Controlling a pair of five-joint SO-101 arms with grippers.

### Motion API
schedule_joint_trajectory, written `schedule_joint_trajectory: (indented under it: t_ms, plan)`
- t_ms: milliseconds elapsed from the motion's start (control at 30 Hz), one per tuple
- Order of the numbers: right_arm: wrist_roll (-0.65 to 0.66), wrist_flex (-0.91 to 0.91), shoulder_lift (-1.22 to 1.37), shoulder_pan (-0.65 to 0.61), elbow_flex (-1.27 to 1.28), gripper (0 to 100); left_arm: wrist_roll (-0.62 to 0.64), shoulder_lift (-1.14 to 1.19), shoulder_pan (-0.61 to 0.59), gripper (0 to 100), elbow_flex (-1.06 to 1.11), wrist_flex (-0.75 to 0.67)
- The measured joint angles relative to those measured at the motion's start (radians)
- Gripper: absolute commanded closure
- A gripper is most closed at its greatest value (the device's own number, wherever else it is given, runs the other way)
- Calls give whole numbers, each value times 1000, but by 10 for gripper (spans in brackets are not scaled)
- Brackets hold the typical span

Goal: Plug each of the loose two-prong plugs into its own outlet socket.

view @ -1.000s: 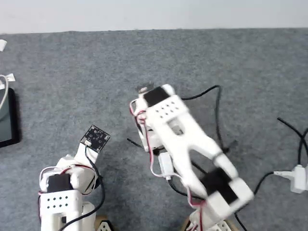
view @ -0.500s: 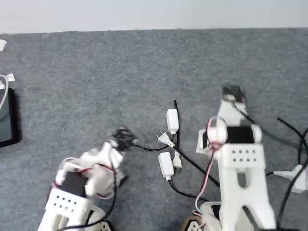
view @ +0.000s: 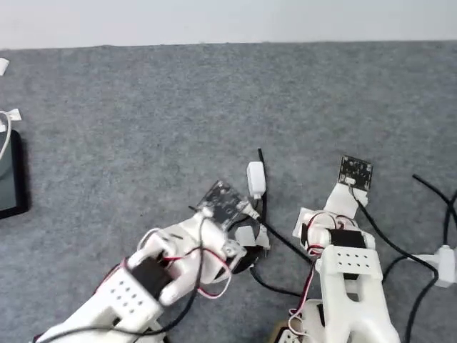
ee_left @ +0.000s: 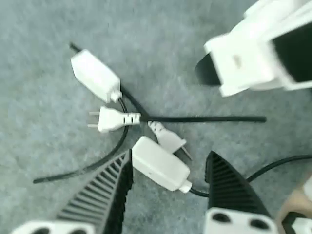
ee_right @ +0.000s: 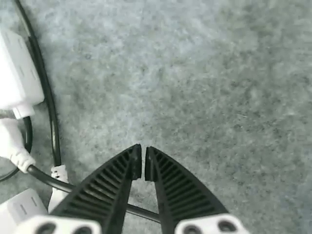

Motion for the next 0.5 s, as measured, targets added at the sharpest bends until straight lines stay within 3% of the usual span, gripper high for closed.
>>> schedule_joint_trajectory:
  t_ms: [233, 500]
  plan:
    - [0, -8, 0, 3, 0, 990, 115, 433, 3, 831, -192, -52]
    - [0, -8, 0, 0, 0, 990, 169, 763, 3, 987, -313, -104]
